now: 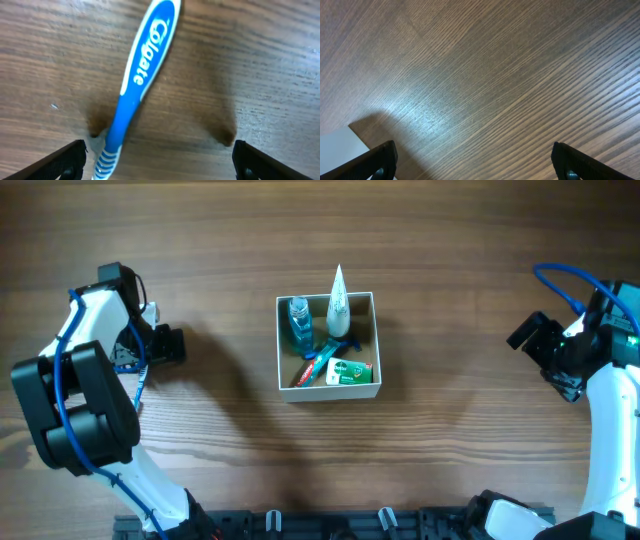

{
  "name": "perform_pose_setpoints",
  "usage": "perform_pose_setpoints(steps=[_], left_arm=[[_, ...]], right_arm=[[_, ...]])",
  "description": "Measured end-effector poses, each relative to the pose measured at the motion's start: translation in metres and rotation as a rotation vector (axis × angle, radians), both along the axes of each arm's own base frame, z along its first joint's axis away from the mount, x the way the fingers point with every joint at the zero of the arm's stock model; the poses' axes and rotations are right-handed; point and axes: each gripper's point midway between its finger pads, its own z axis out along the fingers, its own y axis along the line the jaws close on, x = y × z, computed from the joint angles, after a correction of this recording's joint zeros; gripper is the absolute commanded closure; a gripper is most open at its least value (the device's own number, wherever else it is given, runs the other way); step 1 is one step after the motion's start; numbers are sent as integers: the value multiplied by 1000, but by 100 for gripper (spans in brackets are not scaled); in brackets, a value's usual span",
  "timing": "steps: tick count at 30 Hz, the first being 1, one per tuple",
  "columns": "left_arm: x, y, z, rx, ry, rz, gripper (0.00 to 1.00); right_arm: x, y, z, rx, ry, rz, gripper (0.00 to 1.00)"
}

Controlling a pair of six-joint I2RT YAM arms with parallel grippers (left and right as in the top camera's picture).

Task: Pack container
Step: 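Move the left gripper to the blue toothbrush and grasp it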

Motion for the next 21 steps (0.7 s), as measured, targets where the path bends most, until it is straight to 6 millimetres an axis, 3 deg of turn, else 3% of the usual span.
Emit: perform_pose_setpoints(steps=[7, 21], left_arm=[[1, 6, 0, -38, -22, 20, 12], [-4, 9, -4, -55, -3, 34, 14]], right_arm=[[0, 0, 0, -1, 1, 3, 0], [-3, 1, -1, 4, 13, 3, 0]])
